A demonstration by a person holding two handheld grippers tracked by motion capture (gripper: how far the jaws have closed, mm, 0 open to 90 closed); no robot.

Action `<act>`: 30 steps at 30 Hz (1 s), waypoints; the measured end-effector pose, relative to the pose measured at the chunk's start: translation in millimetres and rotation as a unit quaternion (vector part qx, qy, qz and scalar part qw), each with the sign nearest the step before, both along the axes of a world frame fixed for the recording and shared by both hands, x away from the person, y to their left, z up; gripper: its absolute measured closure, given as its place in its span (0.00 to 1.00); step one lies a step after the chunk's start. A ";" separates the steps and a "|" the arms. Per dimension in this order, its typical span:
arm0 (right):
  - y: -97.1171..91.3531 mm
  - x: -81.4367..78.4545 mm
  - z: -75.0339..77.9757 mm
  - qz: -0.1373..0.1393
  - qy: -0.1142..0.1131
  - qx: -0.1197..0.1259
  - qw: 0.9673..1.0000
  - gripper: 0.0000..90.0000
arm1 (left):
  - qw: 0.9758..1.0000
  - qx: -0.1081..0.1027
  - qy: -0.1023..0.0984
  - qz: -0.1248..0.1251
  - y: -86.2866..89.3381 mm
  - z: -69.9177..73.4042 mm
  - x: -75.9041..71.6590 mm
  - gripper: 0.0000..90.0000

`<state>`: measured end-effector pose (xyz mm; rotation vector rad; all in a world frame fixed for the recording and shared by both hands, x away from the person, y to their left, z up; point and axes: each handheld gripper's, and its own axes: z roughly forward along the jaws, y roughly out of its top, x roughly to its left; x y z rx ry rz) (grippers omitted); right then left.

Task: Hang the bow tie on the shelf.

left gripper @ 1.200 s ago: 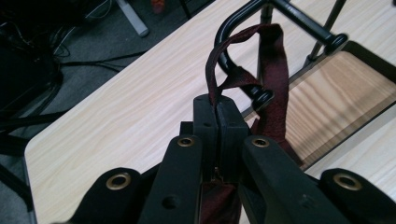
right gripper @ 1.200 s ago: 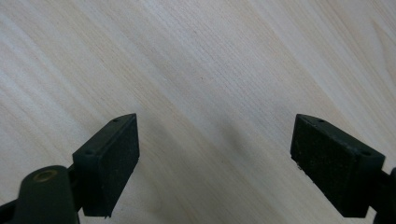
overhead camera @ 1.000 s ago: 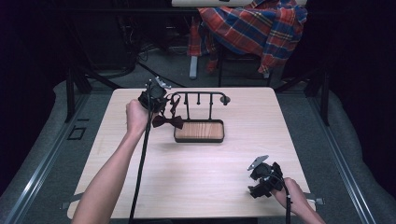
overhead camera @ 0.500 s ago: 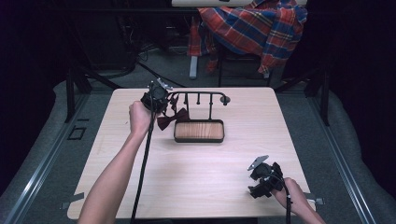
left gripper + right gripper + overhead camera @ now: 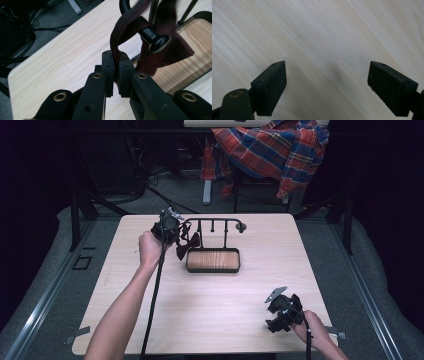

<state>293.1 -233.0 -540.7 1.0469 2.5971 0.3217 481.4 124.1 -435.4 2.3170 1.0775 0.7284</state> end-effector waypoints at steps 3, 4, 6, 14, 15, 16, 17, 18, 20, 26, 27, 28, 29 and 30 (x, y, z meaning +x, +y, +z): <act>-0.3 0.1 0.0 0.001 0.000 0.001 1.000 0.17 | 1.000 -0.005 0.000 0.000 0.5 -1.8 0.2 0.95; -0.5 0.2 0.2 0.002 0.001 -0.002 1.000 0.17 | 1.000 -0.005 0.000 -0.001 0.5 -1.4 0.2 0.94; -0.5 0.3 0.1 0.000 -0.002 -0.006 1.000 0.17 | 1.000 -0.004 -0.001 -0.002 0.4 -0.4 -0.3 0.91; -0.2 0.2 -0.4 0.001 -0.001 0.003 1.000 0.17 | 1.000 -0.013 0.001 0.007 5.4 3.3 -2.8 0.74; -0.2 0.2 -0.5 0.001 -0.001 0.003 1.000 0.17 | 1.000 -0.014 0.001 0.013 6.3 3.9 -3.2 0.71; -0.5 0.4 -0.2 0.002 0.000 -0.001 1.000 0.17 | 1.000 -0.014 -0.001 0.017 7.5 4.6 -3.6 0.65; -0.5 0.4 0.0 0.002 0.000 -0.003 1.000 0.17 | 1.000 -0.017 -0.001 0.021 9.4 5.7 -4.2 0.60; -0.5 0.6 0.0 0.003 0.002 -0.004 1.000 0.17 | 1.000 -0.020 -0.002 0.023 10.9 6.4 -4.6 0.57; -0.4 0.7 -0.2 0.004 0.004 -0.003 1.000 0.17 | 0.999 -0.021 0.001 0.027 13.4 7.7 -5.3 0.51; -0.3 0.8 -0.4 0.001 0.001 -0.006 1.000 0.17 | 0.999 -0.030 0.003 0.028 19.4 12.6 -8.3 0.43; -0.3 0.8 -0.4 0.001 0.001 -0.005 1.000 0.17 | 0.999 -0.030 0.003 0.029 20.0 13.4 -9.0 0.42; -0.2 0.8 -0.4 0.001 0.001 -0.005 1.000 0.17 | 0.999 -0.031 0.004 0.027 21.1 14.5 -9.8 0.40; -0.2 0.8 -0.4 0.001 0.001 -0.005 1.000 0.17 | 0.999 -0.033 0.005 0.028 22.0 15.4 -10.5 0.40; -0.2 0.8 -0.4 0.001 0.001 -0.005 1.000 0.17 | 0.999 -0.036 0.007 0.030 22.7 16.0 -11.1 0.37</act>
